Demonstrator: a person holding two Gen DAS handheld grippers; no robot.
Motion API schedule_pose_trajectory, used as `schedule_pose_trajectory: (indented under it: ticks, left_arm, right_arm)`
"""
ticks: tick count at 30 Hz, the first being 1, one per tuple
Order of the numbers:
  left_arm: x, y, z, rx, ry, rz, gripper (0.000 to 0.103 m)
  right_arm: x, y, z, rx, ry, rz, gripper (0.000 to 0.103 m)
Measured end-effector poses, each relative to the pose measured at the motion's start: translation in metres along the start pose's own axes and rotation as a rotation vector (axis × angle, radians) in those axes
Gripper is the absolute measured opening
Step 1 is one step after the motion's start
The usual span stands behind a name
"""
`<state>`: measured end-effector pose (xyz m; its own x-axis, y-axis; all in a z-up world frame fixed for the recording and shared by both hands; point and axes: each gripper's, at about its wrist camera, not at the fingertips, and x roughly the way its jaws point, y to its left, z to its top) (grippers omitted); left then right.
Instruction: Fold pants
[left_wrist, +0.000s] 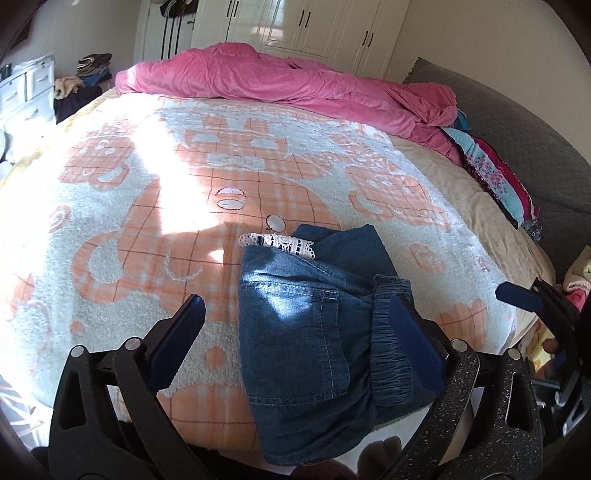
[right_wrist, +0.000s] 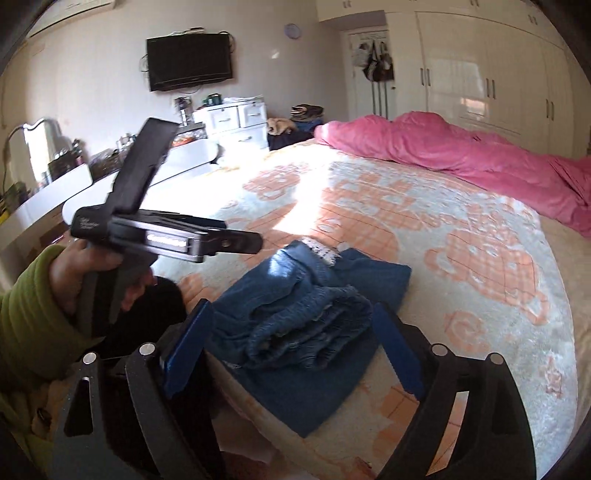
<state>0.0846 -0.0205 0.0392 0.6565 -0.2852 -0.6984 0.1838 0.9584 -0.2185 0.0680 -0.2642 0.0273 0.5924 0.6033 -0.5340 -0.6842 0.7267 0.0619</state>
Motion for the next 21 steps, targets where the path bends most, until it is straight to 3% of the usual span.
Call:
schedule_pose_trajectory:
  ticks: [8, 21]
  left_arm:
    - [0.010, 0.003, -0.006, -0.001, 0.025, 0.018, 0.093]
    - [0.038, 0.019, -0.022, -0.033, 0.089, 0.032, 0.093]
  right_arm:
    - [0.013, -0.018, -0.010, 0.093, 0.051, -0.076, 0.087]
    - [0.057, -0.043, -0.032, 0.234, 0.184, -0.113, 0.087]
